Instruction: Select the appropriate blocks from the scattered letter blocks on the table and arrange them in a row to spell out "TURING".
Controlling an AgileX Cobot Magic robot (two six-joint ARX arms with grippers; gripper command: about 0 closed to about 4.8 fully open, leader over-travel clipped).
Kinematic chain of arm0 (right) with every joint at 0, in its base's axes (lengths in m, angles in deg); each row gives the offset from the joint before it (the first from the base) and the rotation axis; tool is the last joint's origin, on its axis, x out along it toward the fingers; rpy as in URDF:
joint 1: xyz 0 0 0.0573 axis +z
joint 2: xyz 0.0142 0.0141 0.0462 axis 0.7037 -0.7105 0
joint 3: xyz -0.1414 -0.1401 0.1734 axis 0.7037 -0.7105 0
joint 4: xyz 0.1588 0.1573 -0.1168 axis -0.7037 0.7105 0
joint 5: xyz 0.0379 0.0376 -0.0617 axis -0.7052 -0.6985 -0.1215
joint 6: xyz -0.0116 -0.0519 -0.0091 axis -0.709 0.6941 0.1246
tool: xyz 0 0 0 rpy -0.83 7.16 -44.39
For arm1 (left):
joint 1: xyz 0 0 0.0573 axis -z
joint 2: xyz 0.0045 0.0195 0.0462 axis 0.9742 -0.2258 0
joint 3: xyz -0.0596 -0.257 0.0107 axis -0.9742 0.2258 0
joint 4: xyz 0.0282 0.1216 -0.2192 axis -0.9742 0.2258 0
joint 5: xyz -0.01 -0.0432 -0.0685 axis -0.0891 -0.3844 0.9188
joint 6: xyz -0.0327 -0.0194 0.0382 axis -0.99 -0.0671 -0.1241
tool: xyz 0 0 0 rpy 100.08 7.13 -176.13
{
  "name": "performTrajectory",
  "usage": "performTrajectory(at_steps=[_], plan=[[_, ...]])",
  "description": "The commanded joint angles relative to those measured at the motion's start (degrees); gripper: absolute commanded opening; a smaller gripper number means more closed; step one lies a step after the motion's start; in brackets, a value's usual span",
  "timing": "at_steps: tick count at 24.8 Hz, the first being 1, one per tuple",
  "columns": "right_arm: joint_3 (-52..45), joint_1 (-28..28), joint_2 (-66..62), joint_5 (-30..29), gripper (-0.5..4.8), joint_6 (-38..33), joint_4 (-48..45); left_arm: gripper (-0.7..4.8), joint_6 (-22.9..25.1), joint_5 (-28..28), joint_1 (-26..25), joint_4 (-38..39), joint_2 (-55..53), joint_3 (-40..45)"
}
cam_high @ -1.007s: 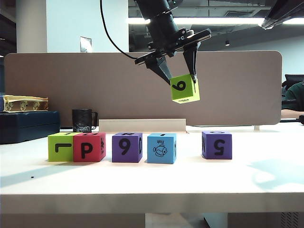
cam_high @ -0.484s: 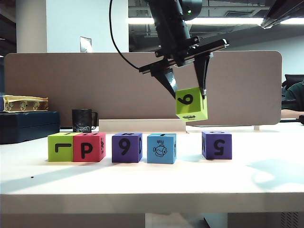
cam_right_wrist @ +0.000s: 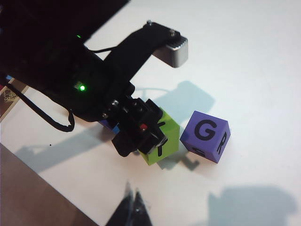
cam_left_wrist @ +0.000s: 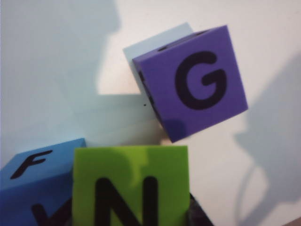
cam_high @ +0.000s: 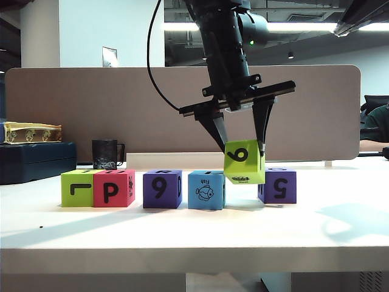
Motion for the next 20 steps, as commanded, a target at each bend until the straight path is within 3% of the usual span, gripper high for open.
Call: performTrajectory(at_steps=[1, 9, 20], plan=[[0.35, 0.04, 0.15, -0.17, -0.01, 0.2, -0.76, 2.32, 0.52, -1.2, 0.07, 0.26, 0.46, -0.17], [0.35, 0.04, 0.17, -0.17, -0.01, 0.2, -0.63, 2.32, 0.5, -7.72, 0.04, 0.26, 0.42, 0.37], [0.35, 0.04, 0.17, -0.17, -0.01, 0.2, -0.68, 2.33, -1.73, -8.26, 0.22, -3.5, -1.75, 0.44]])
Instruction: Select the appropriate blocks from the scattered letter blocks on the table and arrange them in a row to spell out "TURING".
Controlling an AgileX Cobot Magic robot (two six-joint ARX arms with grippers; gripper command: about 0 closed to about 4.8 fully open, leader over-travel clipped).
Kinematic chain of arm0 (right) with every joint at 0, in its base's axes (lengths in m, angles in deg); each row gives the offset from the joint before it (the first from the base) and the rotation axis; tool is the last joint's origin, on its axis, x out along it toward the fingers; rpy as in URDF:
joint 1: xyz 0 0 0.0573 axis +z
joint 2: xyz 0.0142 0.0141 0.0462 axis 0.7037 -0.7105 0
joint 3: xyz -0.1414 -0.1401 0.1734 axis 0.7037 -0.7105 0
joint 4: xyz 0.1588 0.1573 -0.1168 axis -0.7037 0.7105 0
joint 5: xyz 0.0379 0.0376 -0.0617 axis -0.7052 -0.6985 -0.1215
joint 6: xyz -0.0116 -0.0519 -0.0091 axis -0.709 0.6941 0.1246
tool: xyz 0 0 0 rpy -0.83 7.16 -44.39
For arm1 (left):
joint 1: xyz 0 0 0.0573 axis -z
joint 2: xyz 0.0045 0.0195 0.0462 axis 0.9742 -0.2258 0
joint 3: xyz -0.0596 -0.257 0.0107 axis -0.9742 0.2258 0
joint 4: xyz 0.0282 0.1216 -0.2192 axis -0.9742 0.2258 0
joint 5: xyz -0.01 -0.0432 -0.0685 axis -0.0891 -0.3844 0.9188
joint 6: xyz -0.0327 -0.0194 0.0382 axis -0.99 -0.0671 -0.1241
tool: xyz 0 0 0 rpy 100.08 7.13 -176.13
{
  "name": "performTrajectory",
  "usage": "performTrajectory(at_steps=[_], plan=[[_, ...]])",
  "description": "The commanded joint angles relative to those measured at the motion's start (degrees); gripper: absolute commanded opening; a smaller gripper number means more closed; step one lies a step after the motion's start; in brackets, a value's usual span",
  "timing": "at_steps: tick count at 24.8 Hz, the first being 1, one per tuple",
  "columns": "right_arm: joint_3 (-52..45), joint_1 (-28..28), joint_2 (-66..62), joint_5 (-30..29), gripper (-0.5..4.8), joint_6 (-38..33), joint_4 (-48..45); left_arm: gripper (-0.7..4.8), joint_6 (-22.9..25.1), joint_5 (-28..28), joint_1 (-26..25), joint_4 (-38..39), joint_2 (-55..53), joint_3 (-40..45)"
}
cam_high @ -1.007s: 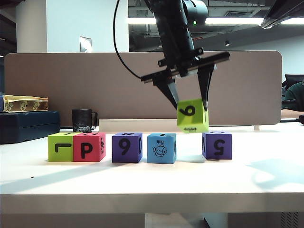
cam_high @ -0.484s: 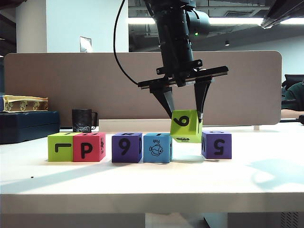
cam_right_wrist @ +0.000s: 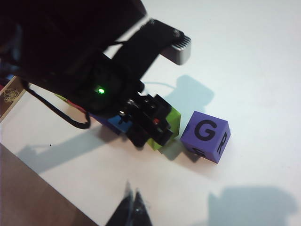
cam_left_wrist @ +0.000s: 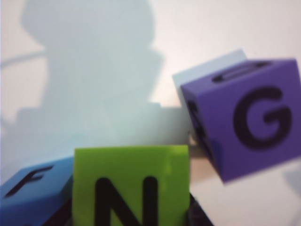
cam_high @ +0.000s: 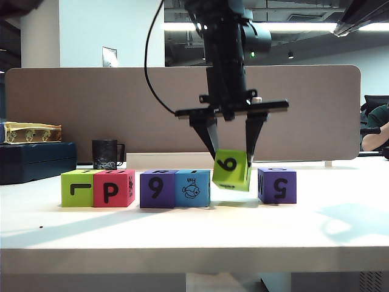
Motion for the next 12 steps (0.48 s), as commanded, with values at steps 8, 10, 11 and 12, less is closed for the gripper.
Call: performTrajectory(at_steps=[8, 10, 11, 12], plan=[[0.35, 0.04, 0.2, -0.15, -0.01, 0.2, -0.68, 2.32, -4.68, -0.24, 0.46, -4.33, -0.42, -0.02], [0.35, 0.04, 0.2, -0.17, -0.01, 0.2, -0.66, 2.32, -4.79, -0.24, 0.46, -4.42, -0.5, -0.02], [0.35, 0.04, 0.2, -0.15, -0.01, 0.2, -0.66, 2.32, -4.79, -0.24, 0.46, -4.39, -0.5, -0.02], [0.35, 0.04, 0.2, -0.17, -0.01, 0.2, -0.66, 2.32, -4.79, -0.24, 0.46, -4.44, -0.5, -0.02]])
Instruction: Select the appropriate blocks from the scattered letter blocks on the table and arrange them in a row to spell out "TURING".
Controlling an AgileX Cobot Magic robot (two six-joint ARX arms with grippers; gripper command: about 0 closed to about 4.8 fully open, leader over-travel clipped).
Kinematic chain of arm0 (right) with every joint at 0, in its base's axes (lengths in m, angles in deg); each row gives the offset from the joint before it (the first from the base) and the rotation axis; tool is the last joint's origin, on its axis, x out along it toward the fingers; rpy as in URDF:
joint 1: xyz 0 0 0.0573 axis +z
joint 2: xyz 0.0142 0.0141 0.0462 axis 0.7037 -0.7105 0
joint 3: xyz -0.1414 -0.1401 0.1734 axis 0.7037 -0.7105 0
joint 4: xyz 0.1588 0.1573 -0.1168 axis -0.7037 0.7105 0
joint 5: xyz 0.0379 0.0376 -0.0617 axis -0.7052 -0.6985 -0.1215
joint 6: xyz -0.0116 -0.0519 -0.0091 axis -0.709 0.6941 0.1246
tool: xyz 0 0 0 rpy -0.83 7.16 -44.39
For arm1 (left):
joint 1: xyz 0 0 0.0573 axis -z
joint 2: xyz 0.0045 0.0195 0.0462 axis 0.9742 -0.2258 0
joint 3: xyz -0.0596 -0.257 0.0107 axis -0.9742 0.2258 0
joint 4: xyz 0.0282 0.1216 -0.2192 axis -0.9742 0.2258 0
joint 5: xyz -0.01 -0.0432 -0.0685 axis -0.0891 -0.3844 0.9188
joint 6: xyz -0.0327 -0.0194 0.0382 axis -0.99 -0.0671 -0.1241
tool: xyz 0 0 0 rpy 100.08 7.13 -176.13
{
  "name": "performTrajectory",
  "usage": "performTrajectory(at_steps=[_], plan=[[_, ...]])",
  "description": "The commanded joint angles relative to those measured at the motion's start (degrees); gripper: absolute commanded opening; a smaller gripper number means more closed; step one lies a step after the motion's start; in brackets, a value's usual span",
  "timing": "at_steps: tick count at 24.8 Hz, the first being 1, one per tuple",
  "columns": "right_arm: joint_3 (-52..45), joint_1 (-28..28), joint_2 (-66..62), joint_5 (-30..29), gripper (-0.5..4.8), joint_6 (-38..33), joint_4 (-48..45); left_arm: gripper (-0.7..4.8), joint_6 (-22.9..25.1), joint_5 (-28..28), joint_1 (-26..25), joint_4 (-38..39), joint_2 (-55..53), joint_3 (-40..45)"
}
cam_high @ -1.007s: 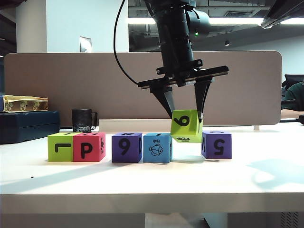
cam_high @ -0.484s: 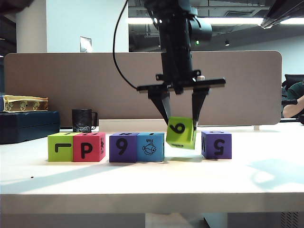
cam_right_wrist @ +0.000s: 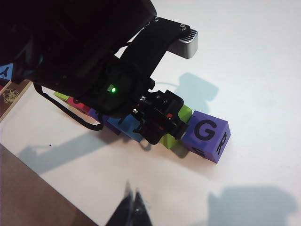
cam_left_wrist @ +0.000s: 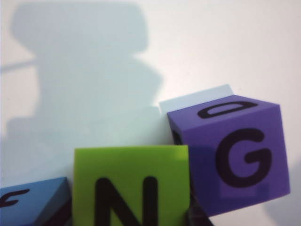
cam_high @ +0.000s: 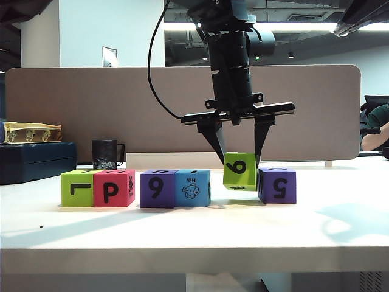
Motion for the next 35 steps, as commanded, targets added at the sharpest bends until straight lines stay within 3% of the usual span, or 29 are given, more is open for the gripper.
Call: performTrajectory(at_steps=[1, 20, 24, 28, 35], plan=[[0.35, 0.07, 0.2, -0.2, -0.01, 0.2, -0.66, 2.32, -0.35, -0.24, 0.13, -0.28, 0.2, -0.15], [0.35, 0.07, 0.2, -0.2, -0.01, 0.2, -0.46, 2.52, -0.31, 1.18, -0.11, 1.84, -0.87, -0.15], [0.35, 0.07, 0.2, -0.2, -0.01, 0.2, -0.44, 3.03, -0.31, 2.43, -0.24, 1.88, -1.25, -0.15], [0.35, 0.07, 0.2, -0.17, -0.01, 0.2, 0.07, 3.06, -0.26, 2.54, -0.22, 2.69, -1.6, -0.15], [0.35, 0.07, 0.2, -0.2, -0.01, 0.2, 0.85, 3.1, 2.71, 2.51, -0.7, 5.03, -1.44, -1.2]])
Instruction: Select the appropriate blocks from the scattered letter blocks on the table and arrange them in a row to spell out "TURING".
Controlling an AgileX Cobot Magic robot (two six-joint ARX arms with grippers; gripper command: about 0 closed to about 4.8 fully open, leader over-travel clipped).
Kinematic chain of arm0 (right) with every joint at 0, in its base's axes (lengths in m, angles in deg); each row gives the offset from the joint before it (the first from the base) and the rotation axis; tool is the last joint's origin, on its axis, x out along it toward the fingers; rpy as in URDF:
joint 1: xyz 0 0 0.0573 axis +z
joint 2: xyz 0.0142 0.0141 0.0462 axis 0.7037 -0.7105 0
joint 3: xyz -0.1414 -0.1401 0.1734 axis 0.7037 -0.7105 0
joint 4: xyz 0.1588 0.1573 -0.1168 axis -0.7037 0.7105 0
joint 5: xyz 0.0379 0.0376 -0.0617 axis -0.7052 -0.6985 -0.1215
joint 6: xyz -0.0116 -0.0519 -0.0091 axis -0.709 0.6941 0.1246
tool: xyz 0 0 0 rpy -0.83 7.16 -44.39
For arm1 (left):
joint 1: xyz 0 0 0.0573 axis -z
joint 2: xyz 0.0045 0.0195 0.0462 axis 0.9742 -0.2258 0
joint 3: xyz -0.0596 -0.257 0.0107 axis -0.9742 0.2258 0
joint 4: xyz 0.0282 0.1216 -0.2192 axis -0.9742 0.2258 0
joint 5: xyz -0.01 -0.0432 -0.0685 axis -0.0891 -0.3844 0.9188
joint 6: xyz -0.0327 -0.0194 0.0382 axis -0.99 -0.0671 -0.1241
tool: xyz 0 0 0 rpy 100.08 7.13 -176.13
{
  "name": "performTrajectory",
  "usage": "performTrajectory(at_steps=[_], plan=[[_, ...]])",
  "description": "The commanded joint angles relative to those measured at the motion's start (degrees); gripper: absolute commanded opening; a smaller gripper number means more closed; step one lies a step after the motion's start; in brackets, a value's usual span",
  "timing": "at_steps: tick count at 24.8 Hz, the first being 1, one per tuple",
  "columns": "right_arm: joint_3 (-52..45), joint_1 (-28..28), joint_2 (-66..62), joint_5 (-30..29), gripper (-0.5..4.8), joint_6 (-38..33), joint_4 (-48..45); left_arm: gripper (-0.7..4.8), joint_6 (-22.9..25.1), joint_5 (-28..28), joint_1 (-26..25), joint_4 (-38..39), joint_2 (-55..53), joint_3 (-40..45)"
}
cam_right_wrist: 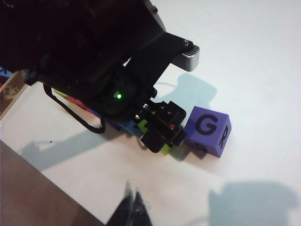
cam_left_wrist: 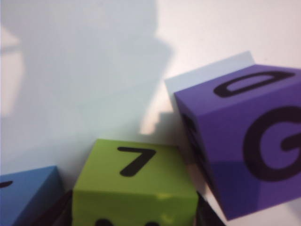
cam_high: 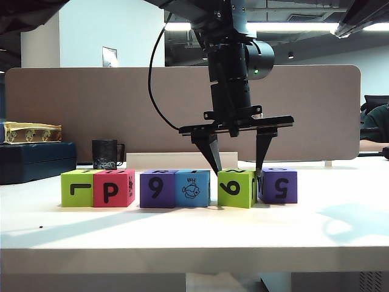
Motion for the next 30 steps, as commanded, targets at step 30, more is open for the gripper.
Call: performTrajectory(at_steps=[30], plan=[[0.28, 0.17, -7.93, 4.81, -0.01, 0.22, -2.05, 1.33, 14.84, -0.02, -5.4, 3.28, 12.41, -7.96]])
